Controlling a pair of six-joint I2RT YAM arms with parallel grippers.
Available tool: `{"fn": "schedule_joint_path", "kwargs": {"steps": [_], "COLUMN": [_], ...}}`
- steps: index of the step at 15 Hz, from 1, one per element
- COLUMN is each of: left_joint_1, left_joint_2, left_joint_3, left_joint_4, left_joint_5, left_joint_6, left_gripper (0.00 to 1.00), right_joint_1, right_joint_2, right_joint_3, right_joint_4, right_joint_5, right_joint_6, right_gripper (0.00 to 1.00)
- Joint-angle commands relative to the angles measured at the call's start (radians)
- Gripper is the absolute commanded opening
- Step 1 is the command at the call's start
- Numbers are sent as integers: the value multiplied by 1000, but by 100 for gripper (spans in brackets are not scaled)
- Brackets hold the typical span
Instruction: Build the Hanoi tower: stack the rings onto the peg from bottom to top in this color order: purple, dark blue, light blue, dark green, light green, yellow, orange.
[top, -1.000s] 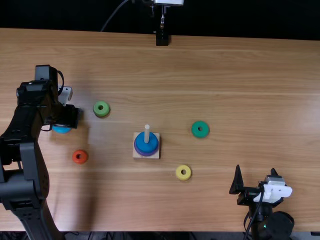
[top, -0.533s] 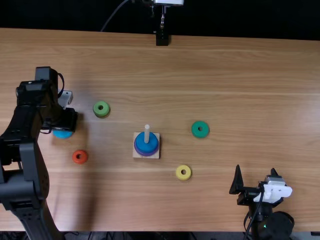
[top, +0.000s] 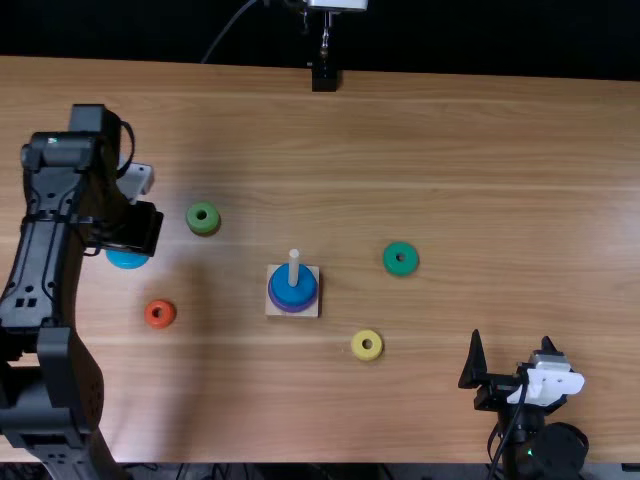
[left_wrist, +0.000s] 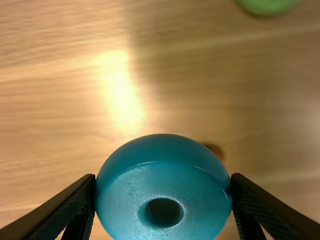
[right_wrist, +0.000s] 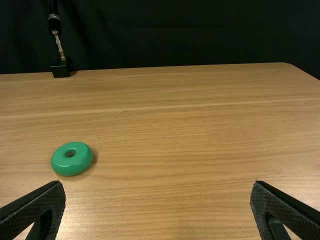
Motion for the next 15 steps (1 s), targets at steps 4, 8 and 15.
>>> {"fn": "schedule_joint_path", "kwargs": {"steps": [4, 8, 15], "left_joint_1": [-84, -208, -332], "left_joint_2": [-76, -102, -94], "left_joint_3": [95, 192, 376], "left_joint_4": [-26, -59, -215], "left_joint_5": [205, 212, 165], "left_joint_6": [-10, -142, -183], "left_gripper": [0, 0, 0], "right_joint_1": [-3, -5, -5], "right_joint_2": [-13, -13, -13], "right_joint_3": [-63, -63, -63], "right_joint_4": [-63, -65, -65], "right_joint_5": [-1, -1, -1], "right_joint_6": [3, 3, 3], "right_gripper": [100, 100, 100]}}
